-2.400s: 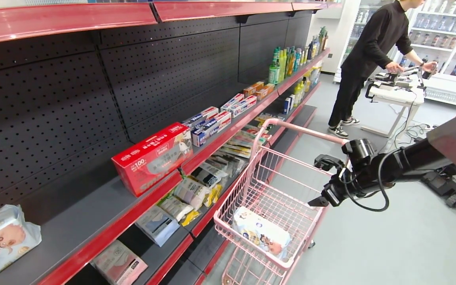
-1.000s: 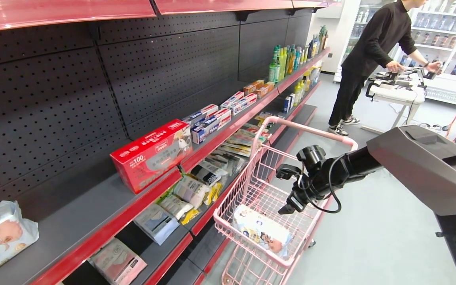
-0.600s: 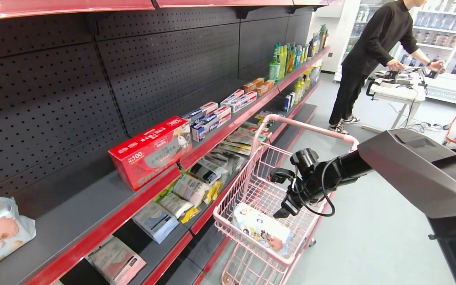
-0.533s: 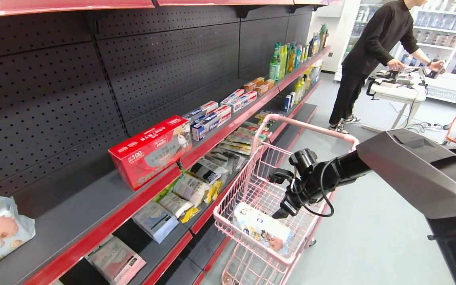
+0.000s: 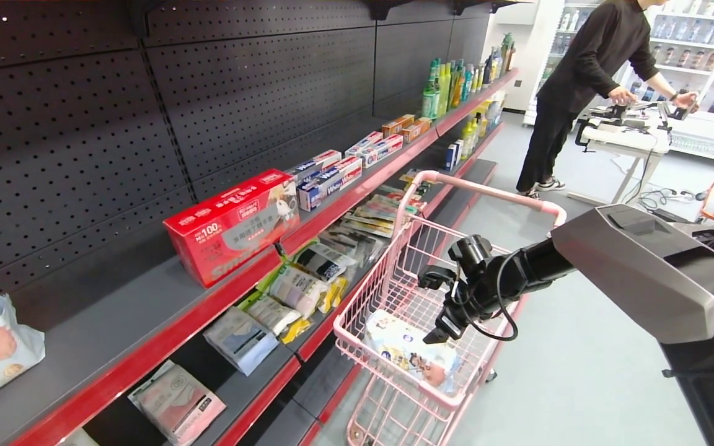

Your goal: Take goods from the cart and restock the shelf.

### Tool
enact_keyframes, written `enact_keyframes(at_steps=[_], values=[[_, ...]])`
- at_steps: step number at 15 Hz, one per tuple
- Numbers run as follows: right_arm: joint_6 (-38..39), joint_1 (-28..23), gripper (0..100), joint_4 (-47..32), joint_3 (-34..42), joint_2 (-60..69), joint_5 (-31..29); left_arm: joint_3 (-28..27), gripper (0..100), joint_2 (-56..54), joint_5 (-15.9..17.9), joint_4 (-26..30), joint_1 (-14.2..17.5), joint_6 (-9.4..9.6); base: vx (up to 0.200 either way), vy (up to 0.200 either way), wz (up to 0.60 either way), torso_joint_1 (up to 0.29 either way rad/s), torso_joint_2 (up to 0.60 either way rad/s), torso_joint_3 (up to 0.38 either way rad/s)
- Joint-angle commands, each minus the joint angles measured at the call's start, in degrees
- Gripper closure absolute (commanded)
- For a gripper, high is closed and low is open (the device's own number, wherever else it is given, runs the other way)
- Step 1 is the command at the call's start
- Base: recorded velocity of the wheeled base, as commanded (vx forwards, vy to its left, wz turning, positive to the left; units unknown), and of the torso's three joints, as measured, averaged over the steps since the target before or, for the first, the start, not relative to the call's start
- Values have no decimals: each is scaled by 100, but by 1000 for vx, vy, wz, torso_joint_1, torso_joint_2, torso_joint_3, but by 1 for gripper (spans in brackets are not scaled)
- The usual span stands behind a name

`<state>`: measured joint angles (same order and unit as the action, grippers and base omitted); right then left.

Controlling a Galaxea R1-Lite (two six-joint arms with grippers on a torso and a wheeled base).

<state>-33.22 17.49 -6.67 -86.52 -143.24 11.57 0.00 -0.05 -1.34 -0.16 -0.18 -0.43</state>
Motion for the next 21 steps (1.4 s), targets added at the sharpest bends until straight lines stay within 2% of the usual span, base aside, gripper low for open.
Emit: enact_keyframes(at_steps=[1,13,15,21], values=[[0,17,0,-1,-6,-11,3,0,0,5,-7,-2,1,-1,0,0,0,-139,320,173],[26,35,0,8,-129,-2,21,0,0,5,2,-2,1,-1,0,0,0,-156,348,185],[255,61,0,-1,-199,15,30,0,0,5,2,-2,1,-10,0,0,0,-139,322,168],[606,175,0,8,-85,-20,223,0,0,5,11,-2,1,-10,0,0,0,-9,28,14]])
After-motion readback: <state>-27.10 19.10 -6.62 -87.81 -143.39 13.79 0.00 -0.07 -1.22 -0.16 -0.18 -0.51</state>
